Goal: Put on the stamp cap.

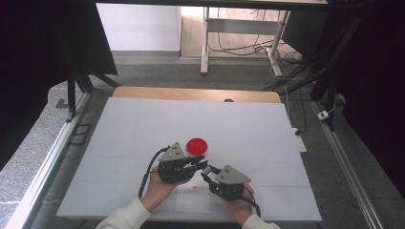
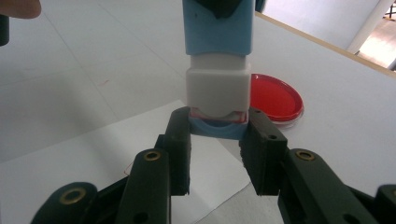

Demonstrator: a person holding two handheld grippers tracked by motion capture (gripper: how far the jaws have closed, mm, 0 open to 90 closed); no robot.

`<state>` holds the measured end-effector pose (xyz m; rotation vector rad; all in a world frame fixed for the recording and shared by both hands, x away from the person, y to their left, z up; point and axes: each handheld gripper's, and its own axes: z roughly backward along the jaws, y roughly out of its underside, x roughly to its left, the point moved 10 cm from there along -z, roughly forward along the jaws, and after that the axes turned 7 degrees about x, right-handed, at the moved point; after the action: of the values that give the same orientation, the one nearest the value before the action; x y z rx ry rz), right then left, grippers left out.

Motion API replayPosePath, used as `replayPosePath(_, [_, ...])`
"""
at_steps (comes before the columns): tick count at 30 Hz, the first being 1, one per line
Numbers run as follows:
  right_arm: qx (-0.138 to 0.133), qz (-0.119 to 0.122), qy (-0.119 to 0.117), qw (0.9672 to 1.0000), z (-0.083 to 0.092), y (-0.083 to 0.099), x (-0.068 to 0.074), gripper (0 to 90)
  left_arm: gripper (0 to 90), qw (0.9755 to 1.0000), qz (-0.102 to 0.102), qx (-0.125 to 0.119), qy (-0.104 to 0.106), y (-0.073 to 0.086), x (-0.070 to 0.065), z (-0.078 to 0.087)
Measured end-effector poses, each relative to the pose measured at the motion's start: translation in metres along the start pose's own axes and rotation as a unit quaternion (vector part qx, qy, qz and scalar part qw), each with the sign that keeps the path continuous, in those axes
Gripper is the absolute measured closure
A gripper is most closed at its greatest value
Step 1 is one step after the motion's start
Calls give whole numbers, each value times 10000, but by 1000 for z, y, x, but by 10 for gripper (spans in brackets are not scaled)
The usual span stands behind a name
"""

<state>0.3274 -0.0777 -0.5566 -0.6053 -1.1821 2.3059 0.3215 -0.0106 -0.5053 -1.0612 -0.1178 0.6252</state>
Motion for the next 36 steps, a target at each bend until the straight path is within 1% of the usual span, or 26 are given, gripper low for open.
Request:
replayPosePath(8, [18,-8,29,10000,0,1,-1,637,748,9999,-32,-23,-95,0,-1,-1])
replayPosePath(14, [23,-22,26,10000,0,1,-1,637,748,9999,-35,-22,-94,1,-1,-2])
replayPosePath(19, [31,-42,91,9999,0,1,-3,639,750,9999,-48,-9,-95,2,-2,-3])
replayPosePath(24, [78,12,157,9998,1,1,-4,641,752,9999,-68,25,-94,3,-2,-4])
replayPosePath(29, [128,141,251,9995,1,2,-5,641,755,9999,-81,101,-109,4,-2,-3])
replayPosePath(32, [172,181,275,9993,0,4,-5,641,755,9998,-95,162,-118,6,-2,-3])
replayPosePath(36, [188,206,287,9992,0,4,-5,641,756,9997,-91,182,-118,5,-2,-3])
